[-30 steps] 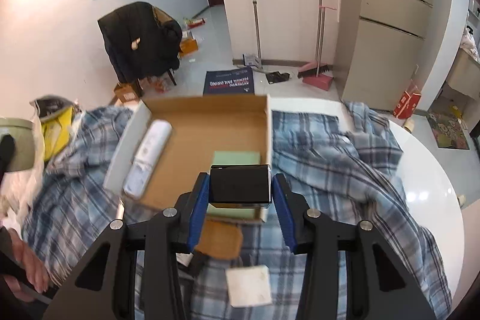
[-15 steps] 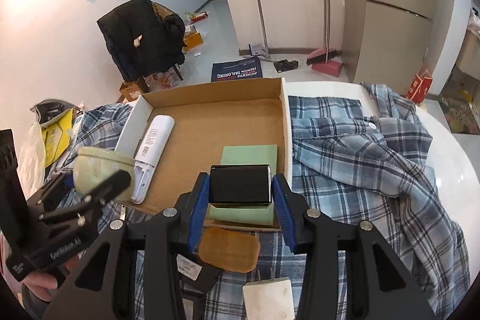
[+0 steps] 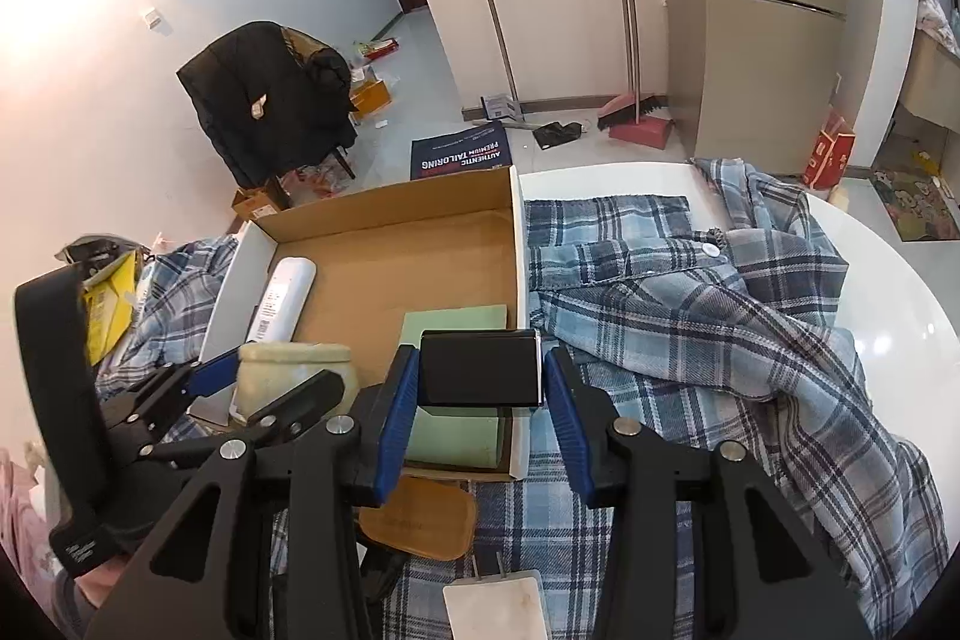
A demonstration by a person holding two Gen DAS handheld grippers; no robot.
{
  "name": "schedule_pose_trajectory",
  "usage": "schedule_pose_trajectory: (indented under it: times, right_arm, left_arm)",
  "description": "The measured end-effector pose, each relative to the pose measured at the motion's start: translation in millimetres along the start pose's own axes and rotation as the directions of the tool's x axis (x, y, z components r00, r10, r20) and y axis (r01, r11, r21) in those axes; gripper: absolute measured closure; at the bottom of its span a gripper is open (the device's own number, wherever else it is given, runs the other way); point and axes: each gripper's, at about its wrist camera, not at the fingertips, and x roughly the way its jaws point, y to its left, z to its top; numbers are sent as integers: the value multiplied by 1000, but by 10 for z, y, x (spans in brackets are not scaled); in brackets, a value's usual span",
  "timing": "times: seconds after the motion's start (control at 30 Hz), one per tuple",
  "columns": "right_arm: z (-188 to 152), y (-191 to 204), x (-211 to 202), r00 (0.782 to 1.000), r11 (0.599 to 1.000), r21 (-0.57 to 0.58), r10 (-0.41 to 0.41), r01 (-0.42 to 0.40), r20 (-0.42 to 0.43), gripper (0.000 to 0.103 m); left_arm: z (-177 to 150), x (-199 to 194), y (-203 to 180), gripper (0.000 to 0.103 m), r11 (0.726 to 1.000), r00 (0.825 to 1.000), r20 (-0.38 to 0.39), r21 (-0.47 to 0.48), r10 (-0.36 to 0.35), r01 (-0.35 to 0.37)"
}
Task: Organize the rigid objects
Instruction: 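Lower the tin into the cardboard box with the left gripper while the right carries the black box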
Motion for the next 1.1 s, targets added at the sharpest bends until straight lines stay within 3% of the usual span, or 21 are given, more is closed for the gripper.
schedule_pose_trajectory:
  times: [0.2, 0.43, 0.63, 0.7, 0.77, 0.9, 0.97, 1.1]
  right_arm:
    - [15, -10, -29, 1000, 1000, 4, 9, -9, 6, 62]
    - [8, -3, -22, 1000, 1000, 3, 9, -9, 0, 62]
    - [-3, 15, -17, 1000, 1000, -9, 10, -10, -4, 62]
    - [-8, 30, -8, 1000, 1000, -13, 16, -16, -9, 62]
    - [-22, 58, 4, 1000, 1000, -16, 23, -24, -18, 62]
    - [-71, 225, 83, 997, 998, -41, 54, -56, -58, 62]
    - [-101, 382, 155, 995, 996, -73, 55, -61, -81, 62]
    - [-131, 612, 322, 992, 992, -118, 37, -51, -120, 62]
  left_arm:
    - [69, -69, 102, 26, 999, 997, 74, -42, 17, -14]
    - [126, -117, 177, 26, 999, 997, 62, -27, 36, -34]
    - [19, -433, 273, 22, 999, 984, 175, -31, 33, -28]
    - [-70, -595, 309, 15, 999, 972, 229, -17, 43, -41]
    - [-178, -773, 353, 15, 998, 952, 299, -6, 61, -62]
    - [-345, -1085, 507, 15, 997, 901, 426, -29, 79, -73]
    - [-397, -1178, 607, 13, 996, 880, 467, -61, 81, -59]
    - [-469, -1242, 801, 0, 992, 855, 514, -125, 71, -7]
